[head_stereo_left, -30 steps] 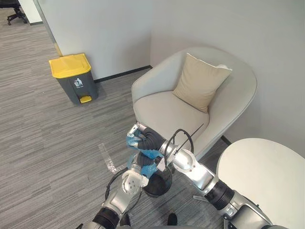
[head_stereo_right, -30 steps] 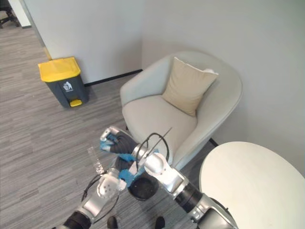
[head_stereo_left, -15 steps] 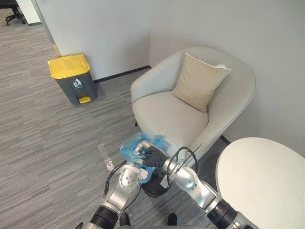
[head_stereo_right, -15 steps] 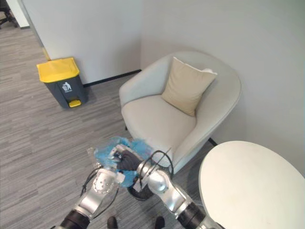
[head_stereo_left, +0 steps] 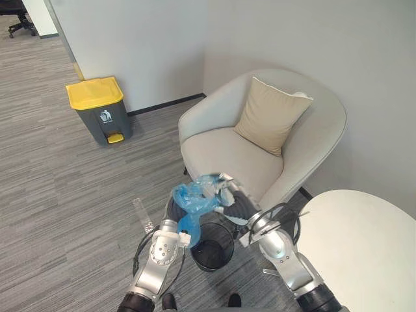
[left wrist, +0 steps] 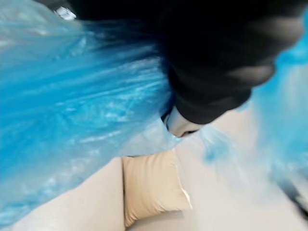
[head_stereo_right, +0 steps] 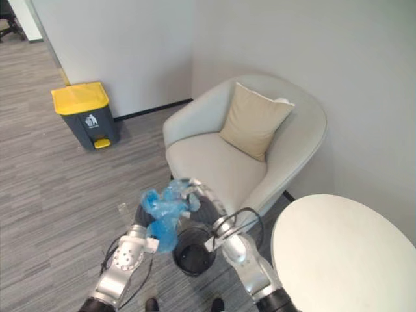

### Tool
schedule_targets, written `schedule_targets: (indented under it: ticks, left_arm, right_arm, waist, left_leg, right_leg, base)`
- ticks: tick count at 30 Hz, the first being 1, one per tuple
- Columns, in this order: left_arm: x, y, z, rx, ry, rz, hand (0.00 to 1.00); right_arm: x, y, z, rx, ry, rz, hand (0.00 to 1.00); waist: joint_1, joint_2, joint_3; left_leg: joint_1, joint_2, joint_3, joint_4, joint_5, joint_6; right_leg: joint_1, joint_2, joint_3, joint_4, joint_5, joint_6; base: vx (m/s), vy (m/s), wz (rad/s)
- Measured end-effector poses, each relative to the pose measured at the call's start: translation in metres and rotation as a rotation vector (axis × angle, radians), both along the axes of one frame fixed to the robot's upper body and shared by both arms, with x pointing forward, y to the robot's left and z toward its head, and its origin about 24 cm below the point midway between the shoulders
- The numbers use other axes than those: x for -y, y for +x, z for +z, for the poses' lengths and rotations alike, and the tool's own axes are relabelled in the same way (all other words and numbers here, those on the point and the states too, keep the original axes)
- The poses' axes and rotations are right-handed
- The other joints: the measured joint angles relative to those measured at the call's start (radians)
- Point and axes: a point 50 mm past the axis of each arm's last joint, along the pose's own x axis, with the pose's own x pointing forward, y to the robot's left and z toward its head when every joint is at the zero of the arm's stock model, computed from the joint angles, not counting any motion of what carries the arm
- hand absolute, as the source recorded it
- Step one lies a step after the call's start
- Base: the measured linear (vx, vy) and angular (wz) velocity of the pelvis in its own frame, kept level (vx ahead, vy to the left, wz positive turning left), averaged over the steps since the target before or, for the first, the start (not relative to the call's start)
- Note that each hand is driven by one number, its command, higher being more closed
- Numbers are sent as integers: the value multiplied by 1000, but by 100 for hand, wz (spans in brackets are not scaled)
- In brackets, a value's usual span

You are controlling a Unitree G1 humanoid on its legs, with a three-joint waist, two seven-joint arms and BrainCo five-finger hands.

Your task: Gather rubbish on tea table into small bin, then transfer packed bag to large trash can.

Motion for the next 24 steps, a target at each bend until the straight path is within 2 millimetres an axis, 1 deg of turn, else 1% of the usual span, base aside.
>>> schedule_targets:
  ticks: [3,6,8,9,10,11,12,13,14,15,16,17,19,21,24]
  left_arm:
    - [-6,-7,-6,-27,-6,35,100]
    - [-18,-18,-16,-76,-24,103,100]
    - [-23,-23,-23,-109,-34,129,100]
    - [-26,-25,-29,-138,-42,145,100]
    - [-30,-28,-39,-180,-37,164,100]
    - [-31,-31,-44,-204,-34,170,100]
    - [-35,-35,-53,-248,-33,187,100]
    - [-42,-44,-68,-325,-58,230,100]
    - [-44,-46,-71,-342,-61,240,100]
    - [-50,-51,-78,-381,-73,264,100]
    - [-57,-59,-87,-430,-94,312,100]
    - [-60,-62,-91,-448,-102,331,100]
    - [-68,-77,-105,-529,-145,406,100]
    - [-69,-87,-114,-581,-170,441,100]
    - [-67,-101,-126,-656,-225,482,100]
  right_arm:
    - [12,-2,-5,-4,9,-76,0]
    - [32,-9,-17,-38,27,-210,0]
    - [41,-12,-25,-71,39,-266,0]
    - [46,-13,-35,-119,63,-300,0]
    - [53,-12,-51,-200,106,-348,0]
    - [57,-13,-60,-246,138,-378,0]
    - [63,-14,-76,-323,179,-428,0]
    - [73,-21,-103,-463,277,-507,0]
    - [75,-23,-109,-494,294,-525,0]
    - [80,-28,-122,-560,327,-565,0]
    - [86,-37,-141,-657,393,-626,0]
    - [88,-41,-147,-692,414,-647,0]
    - [93,-58,-171,-820,480,-711,0]
    - [95,-67,-183,-890,533,-748,0]
    - [95,-82,-199,-983,538,-781,0]
  waist:
    - [0,0,0]
    - [0,2,-1]
    - [-1,3,-2]
    - [-1,3,-2]
    - [0,5,-2]
    - [0,6,-3]
    - [0,8,-5]
    - [0,12,-6]
    - [1,13,-6]
    - [1,16,-5]
    - [1,20,-3]
    - [1,21,-2]
    - [2,30,4]
    - [3,37,7]
    - [7,41,9]
  left_leg:
    - [0,-2,-1,0,0,0]
    - [0,-4,-1,0,-2,2]
    - [0,-4,-1,0,-3,2]
    - [0,-4,-2,0,-3,2]
    - [0,-6,-5,0,-6,0]
    - [0,-6,-6,0,-6,0]
    - [-1,-7,-6,0,-12,-1]
    - [-1,-9,-6,0,-14,0]
    - [-1,-9,-5,0,-15,0]
    - [0,-10,-5,0,-16,1]
    - [2,-12,-5,0,-17,2]
    - [5,-13,-5,0,-16,3]
    - [28,-16,2,0,-22,6]
    - [41,-18,6,0,-30,4]
    - [55,-19,13,0,-40,4]
  right_leg:
    - [-1,-2,0,3,-2,0]
    - [-1,-4,-1,3,-3,1]
    - [-1,-6,-1,2,-3,2]
    - [-1,-6,-1,2,-3,2]
    - [1,-6,-3,0,-3,2]
    - [2,-6,-4,-2,-3,2]
    - [2,-7,-3,-4,-3,2]
    - [4,-8,-3,-13,-3,1]
    - [4,-8,-3,-14,-3,1]
    - [6,-9,-4,-14,-2,2]
    - [17,-10,-4,-16,2,4]
    - [20,-10,-4,-18,4,2]
    - [38,-13,2,-22,5,0]
    - [48,-15,4,-24,2,4]
    - [61,-17,9,-27,-3,6]
  base:
    - [0,0,0]
    - [0,0,0]
    - [0,0,0]
    - [25,3,3]
    - [20,2,3]
    - [0,0,0]
    - [0,0,0]
    - [0,0,0]
    - [38,8,0]
    - [53,4,0]
    - [70,3,1]
    - [78,6,-1]
    - [60,15,-6]
    - [24,15,-5]
    - [38,12,-6]
